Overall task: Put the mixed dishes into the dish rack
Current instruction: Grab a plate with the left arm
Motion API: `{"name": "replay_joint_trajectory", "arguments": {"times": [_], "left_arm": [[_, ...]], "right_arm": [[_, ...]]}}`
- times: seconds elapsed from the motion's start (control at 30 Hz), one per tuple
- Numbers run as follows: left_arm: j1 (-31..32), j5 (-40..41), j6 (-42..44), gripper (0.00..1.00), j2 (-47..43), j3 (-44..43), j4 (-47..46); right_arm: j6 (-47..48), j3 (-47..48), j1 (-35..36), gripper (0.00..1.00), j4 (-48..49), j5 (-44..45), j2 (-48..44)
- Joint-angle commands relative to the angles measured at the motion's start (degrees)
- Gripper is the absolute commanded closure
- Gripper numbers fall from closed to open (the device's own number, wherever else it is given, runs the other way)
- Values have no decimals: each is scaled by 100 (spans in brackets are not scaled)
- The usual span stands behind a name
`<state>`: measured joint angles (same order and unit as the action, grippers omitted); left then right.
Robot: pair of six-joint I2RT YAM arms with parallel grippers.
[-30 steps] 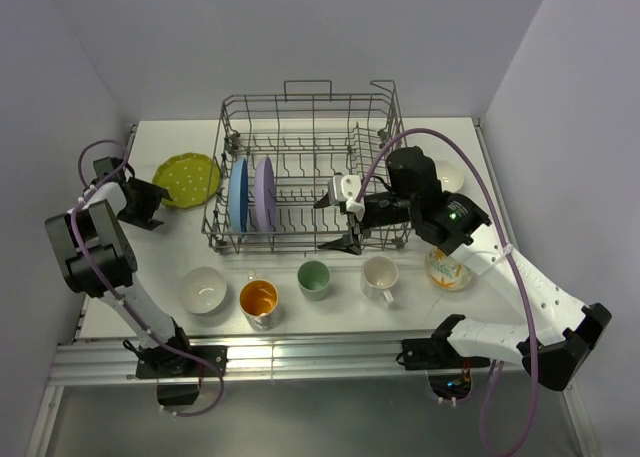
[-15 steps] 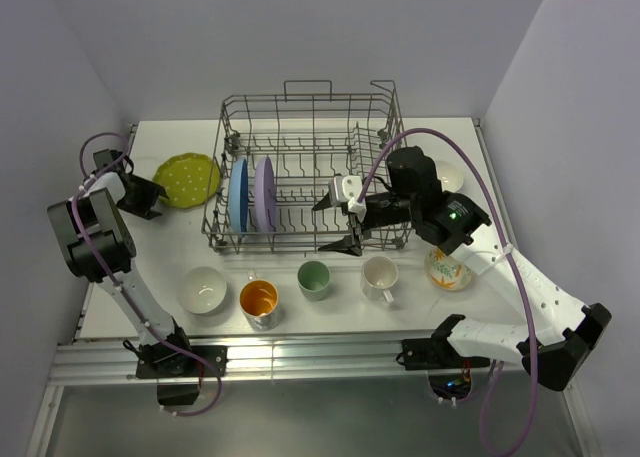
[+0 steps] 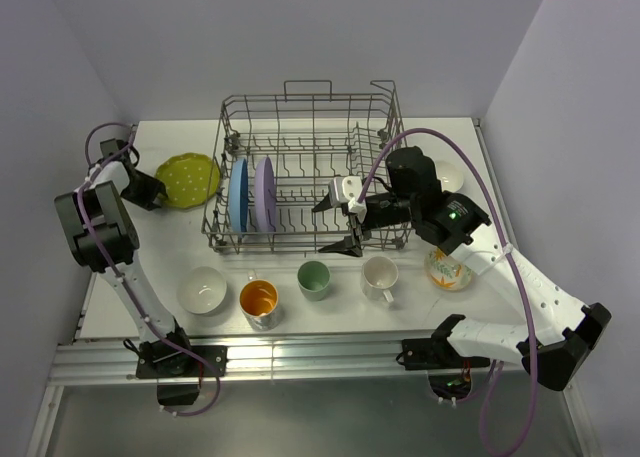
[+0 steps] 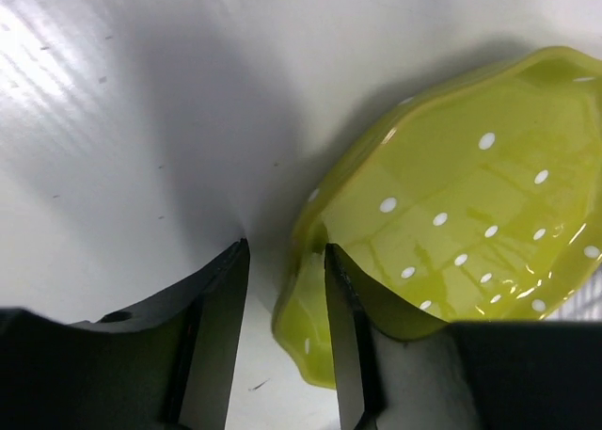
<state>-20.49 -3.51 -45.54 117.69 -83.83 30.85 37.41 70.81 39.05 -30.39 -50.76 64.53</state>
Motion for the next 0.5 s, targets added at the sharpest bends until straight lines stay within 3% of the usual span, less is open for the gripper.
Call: {"name": "replay_joint_trajectory", "arguments": {"times": [0.0, 0.2, 0.4, 0.47], "left_arm": [[194, 324, 212, 56, 272, -194, 289], [247, 324, 151, 69, 351, -116, 272], [230, 465, 177, 97, 167, 25, 132], [221, 448, 221, 100, 9, 25, 114]], "right_arm": [[47, 100, -38, 16, -19, -179, -2], [56, 188, -46, 16, -133, -276, -37], [74, 188, -38, 16, -178, -320, -55], [109, 188, -38, 16, -212, -329, -55]]}}
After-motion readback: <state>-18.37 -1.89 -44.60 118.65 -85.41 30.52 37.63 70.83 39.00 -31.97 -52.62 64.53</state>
